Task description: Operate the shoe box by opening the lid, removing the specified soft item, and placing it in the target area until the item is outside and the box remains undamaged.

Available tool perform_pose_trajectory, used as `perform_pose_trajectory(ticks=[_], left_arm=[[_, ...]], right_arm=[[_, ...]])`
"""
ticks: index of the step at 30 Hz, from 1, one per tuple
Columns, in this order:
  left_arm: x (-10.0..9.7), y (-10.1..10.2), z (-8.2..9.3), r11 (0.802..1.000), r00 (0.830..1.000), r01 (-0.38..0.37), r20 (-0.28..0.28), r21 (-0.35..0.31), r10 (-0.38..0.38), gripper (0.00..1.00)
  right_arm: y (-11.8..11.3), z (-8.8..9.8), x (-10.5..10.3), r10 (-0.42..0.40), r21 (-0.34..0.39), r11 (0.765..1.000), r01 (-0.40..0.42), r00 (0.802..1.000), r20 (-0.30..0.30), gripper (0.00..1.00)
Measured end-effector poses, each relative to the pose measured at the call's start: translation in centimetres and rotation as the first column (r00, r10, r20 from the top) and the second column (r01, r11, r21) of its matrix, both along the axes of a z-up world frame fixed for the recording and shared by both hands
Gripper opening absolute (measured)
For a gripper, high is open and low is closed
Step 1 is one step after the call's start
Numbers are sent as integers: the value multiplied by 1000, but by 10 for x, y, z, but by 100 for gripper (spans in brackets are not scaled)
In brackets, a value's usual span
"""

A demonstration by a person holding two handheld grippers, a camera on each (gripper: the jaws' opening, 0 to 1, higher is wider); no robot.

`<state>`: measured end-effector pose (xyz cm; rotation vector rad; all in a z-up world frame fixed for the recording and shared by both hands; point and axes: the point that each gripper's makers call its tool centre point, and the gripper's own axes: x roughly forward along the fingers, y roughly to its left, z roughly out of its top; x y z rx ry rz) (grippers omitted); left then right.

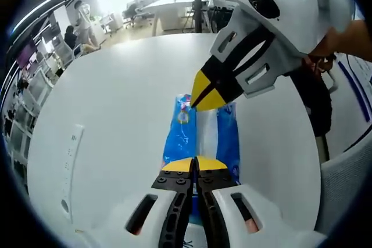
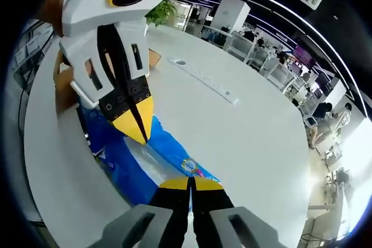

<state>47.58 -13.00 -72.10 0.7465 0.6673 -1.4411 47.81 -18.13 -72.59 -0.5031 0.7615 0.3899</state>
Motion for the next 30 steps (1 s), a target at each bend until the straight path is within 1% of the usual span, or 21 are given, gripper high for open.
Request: perform_pose_trajectory(ticks=[3,7,10,14,16,20,27,30], left_arm=[[-1,-1,-2,1000,1000,-1,-3,2,1,0],[2,-2,-6,1000,1000,4,11,6,-4,0],[2,-1,-7,1000,1000,2,10,10,-2,0],[6,-1,-7,1000,1000,-7,29,10,6,0],[4,-1,-8,1000,1000,-10,11,14,9,0],[3,-1,-8,1000,1000,-11,-2,9,11,0],[9,-2,-10,1000,1000,-9,9,9,9,0],[9,-1,-9,1000,1000,-11,17,7,11,0]], right_arm=[[-1,-2,1,-8,7,1000,8,1000,0,0],[-1,-4,2,-20,20,1000,20,1000,1,0],[-1,-3,3,-19,16,1000,19,1000,3,0],[-1,-3,4,-23,19,1000,23,1000,5,0],[0,-3,4,-26,28,999,26,1000,0,0],[1,-4,4,-27,27,999,27,1000,1,0],[1,-4,6,-29,28,999,29,1000,0,0],[1,-4,5,-29,27,999,29,1000,0,0]])
